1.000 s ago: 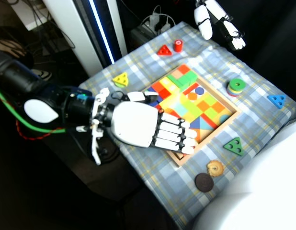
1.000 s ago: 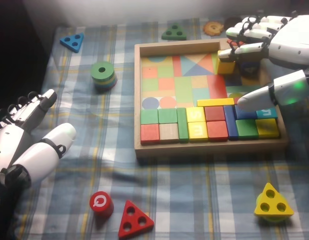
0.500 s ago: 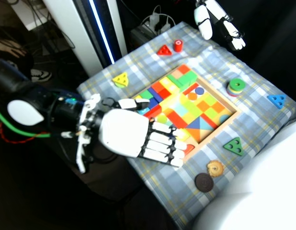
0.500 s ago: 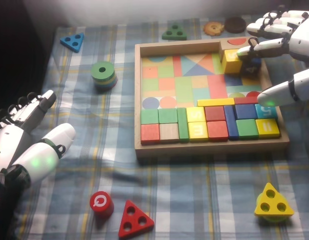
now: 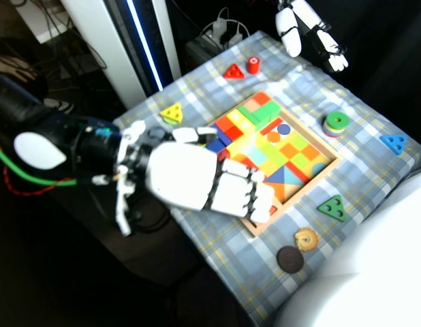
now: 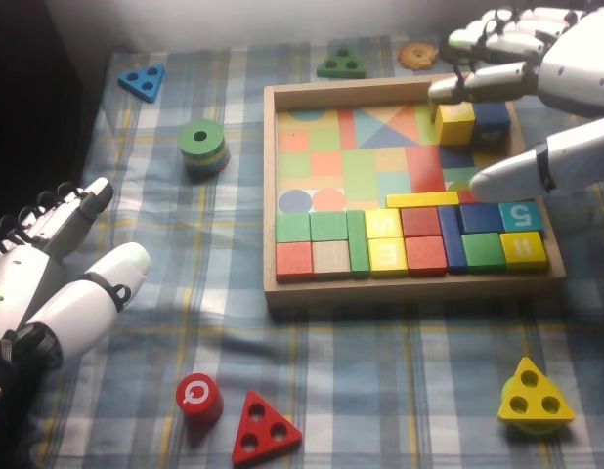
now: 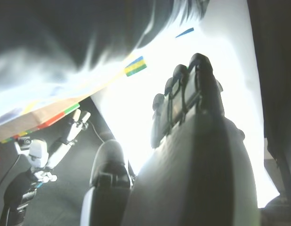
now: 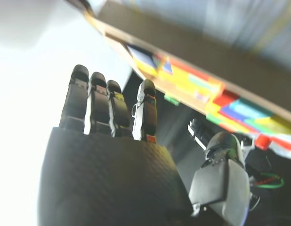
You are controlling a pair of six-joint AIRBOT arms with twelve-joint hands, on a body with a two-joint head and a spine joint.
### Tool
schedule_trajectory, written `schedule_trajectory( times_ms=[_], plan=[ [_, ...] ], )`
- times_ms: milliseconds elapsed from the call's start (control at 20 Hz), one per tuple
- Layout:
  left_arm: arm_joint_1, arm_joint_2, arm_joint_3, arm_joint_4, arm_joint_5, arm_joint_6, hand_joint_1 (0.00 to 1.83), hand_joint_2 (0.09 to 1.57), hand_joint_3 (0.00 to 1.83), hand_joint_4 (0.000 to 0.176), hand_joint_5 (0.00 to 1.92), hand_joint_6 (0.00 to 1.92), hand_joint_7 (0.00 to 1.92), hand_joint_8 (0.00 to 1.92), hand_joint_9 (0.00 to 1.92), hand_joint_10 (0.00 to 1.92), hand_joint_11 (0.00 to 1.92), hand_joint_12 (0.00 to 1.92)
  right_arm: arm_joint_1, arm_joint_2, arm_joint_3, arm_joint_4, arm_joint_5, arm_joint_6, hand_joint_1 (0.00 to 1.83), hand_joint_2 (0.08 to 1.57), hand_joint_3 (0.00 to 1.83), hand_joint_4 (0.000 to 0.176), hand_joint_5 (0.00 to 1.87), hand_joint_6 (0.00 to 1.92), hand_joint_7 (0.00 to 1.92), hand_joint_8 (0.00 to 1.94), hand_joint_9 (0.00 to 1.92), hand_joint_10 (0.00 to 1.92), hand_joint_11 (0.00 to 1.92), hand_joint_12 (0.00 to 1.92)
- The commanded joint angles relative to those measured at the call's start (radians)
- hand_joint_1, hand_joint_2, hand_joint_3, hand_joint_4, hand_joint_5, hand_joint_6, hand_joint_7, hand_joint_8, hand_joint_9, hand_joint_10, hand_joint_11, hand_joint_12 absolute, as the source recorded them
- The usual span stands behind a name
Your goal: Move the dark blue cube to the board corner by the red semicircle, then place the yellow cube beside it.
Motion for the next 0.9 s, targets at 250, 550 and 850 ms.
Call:
schedule_trajectory(
  times_ms=[250, 550, 850],
  plan=[
    [-0.003, -0.003, 0.003, 0.045, -0.121, -0.005, 0.0, 1.36, 0.0, 0.045, 0.16, 0.0, 0.12, 0.0, 0.08, 0.0, 0.0, 0.0, -0.009, 0.095, -0.101, 0.188, 0.211, -0.141, 0.0, 0.92, 0.02, 0.034, 0.3, 0.01, 0.0, 0.0, 0.0, 0.0, 0.0, 0.0],
    [-0.006, 0.014, -0.005, 0.063, -0.168, -0.005, 0.0, 1.38, 0.0, 0.017, 0.2, 0.02, 0.16, 0.02, 0.12, 0.01, 0.0, 0.0, -0.321, 0.166, -0.256, 0.574, 0.609, -0.281, 0.0, 0.97, 0.01, 0.0, 0.23, 0.0, 0.09, 0.01, 0.0, 0.0, 0.0, 0.0],
    [-0.008, 0.075, -0.016, 0.086, -0.205, -0.001, 0.0, 1.36, 0.0, 0.069, 0.12, 0.01, 0.09, 0.0, 0.06, 0.0, 0.0, 0.0, -0.652, 0.184, -0.395, 0.926, 1.072, -0.362, 0.0, 1.07, 0.04, 0.001, 0.21, 0.0, 0.07, 0.0, 0.0, 0.0, 0.0, 0.0]
  ],
)
